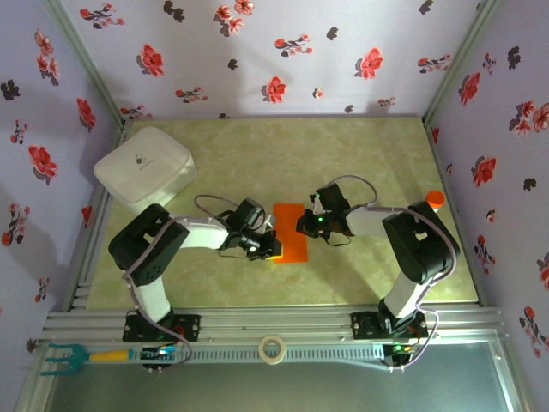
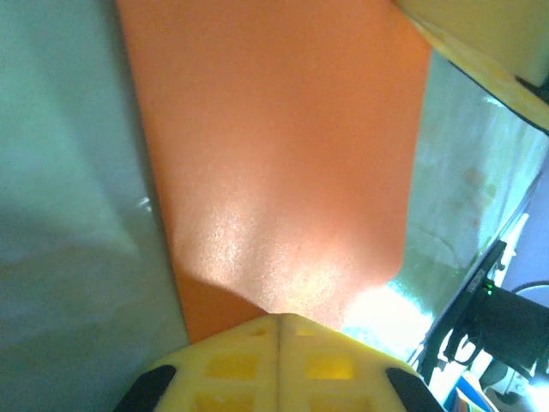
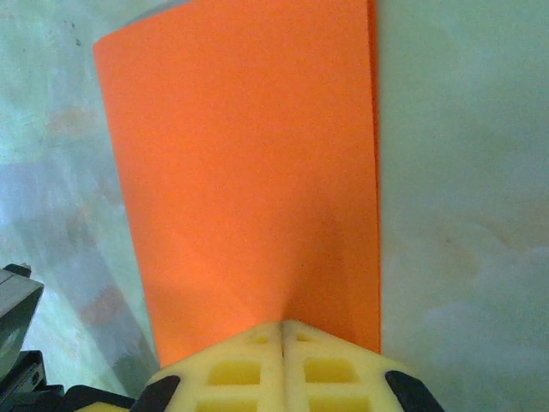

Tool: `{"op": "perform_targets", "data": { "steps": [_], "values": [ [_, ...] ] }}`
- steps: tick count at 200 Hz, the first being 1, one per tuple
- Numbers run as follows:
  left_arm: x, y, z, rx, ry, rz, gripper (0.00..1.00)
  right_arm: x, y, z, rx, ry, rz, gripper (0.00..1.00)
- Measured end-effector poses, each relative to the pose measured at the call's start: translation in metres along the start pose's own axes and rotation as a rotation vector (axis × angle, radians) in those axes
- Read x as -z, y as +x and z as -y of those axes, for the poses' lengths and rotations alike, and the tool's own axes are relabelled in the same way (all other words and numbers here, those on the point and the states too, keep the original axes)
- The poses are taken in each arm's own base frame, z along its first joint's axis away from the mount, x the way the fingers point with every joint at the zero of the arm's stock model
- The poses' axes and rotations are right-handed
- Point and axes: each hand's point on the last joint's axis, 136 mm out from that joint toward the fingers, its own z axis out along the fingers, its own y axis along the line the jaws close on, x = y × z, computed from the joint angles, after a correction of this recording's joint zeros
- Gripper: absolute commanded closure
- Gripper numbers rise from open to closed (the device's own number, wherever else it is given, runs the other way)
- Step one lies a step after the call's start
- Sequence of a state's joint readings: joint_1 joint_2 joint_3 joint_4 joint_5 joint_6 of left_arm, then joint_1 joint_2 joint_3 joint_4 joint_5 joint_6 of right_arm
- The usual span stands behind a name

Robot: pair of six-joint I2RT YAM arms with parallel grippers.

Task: Fold a paper plane with a square sheet of paper (pick it up from the middle)
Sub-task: First fold the square sheet of paper in half at the center of the table.

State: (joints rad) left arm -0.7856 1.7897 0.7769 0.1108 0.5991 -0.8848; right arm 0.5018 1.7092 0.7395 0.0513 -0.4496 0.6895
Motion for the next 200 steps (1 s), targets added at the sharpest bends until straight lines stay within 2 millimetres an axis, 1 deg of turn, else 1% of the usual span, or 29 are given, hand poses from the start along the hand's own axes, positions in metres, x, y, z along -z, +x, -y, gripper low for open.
{"op": "perform_targets", "data": {
  "steps": [41, 66, 103, 147, 160, 181, 188, 200],
  "values": [
    [0.0, 0.001, -0.001, -0.024, 0.012, 0.011, 0.98, 0.0, 0.0, 0.0, 0.001, -0.002, 0.002, 1.0],
    [0.003, 0.006, -0.003, -0.042, 0.003, 0.01, 0.97, 0.0, 0.0, 0.0, 0.001, -0.002, 0.002, 1.0],
    [0.01, 0.019, -0.01, -0.068, -0.043, -0.004, 0.97, 0.0, 0.0, 0.0, 0.002, -0.002, 0.003, 1.0],
    [0.011, 0.023, -0.01, -0.125, -0.108, -0.012, 0.97, 0.0, 0.0, 0.0, 0.002, -0.003, 0.004, 1.0],
    [0.012, 0.028, -0.01, -0.137, -0.135, -0.023, 0.97, 0.0, 0.0, 0.0, 0.002, -0.003, 0.003, 1.0],
    [0.021, 0.035, -0.01, -0.146, -0.168, -0.03, 0.97, 0.0, 0.0, 0.0, 0.003, -0.003, 0.003, 1.0],
    [0.025, 0.034, -0.007, -0.15, -0.162, -0.02, 0.97, 0.0, 0.0, 0.0, 0.002, -0.003, 0.003, 1.0],
    [0.034, 0.026, 0.001, -0.152, -0.14, 0.01, 0.97, 0.0, 0.0, 0.0, 0.003, -0.003, 0.004, 1.0]
  ]
}}
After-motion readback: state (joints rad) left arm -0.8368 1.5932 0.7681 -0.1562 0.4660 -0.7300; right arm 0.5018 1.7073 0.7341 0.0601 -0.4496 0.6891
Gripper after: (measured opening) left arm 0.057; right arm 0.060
